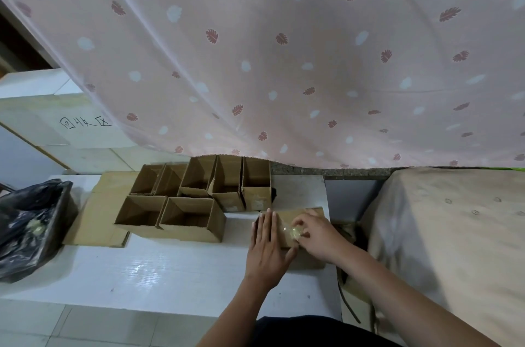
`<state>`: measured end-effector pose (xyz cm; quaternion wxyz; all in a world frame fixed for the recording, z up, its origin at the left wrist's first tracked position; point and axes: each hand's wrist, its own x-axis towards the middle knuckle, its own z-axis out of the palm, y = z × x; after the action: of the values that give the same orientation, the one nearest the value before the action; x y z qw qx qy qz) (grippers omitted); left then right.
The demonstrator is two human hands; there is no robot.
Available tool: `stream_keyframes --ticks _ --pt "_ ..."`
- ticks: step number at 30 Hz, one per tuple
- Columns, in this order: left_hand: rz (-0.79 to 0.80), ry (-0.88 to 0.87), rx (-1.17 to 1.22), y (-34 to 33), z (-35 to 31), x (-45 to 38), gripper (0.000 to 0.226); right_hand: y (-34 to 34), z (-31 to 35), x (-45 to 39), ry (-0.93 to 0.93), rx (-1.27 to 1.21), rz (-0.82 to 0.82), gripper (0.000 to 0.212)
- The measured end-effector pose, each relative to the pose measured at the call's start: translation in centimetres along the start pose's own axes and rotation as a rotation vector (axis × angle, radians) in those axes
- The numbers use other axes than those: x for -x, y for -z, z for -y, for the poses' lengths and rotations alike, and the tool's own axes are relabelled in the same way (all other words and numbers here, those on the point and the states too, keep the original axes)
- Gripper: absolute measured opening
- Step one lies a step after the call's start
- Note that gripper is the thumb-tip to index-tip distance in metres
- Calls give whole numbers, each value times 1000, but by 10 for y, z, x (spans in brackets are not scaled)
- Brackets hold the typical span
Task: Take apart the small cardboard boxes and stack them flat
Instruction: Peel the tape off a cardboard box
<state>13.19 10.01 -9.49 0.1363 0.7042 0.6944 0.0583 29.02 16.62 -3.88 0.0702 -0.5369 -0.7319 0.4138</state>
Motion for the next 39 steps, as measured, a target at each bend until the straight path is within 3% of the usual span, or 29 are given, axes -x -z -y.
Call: stream_keyframes --ticks 8,13,15,20,25,28,33,39 --pt "54 2 -137 3 -5 3 94 2 22 -4 145 296 -136 19" --pt "19 -3 -176 6 -7 5 92 -2 28 -11 174 238 -77 27" --pt "85 0 -155 5 -4 3 94 -5 28 -13 127 235 -41 28" --pt "70 26 -212 8 -6 3 91 -6 26 -18 137 121 -62 54" --pt "74 6 -188 3 -2 -1 90 -2 24 -21 11 79 -115 18" --pt "93 18 -189 2 -4 -1 89 3 17 -17 -4 40 -170 21" --pt "87 -7 -175 4 -3 2 90 11 20 -12 -69 -98 -158 9" --pt "77 22 -136 26 13 4 78 8 46 -20 8 1 -131 29"
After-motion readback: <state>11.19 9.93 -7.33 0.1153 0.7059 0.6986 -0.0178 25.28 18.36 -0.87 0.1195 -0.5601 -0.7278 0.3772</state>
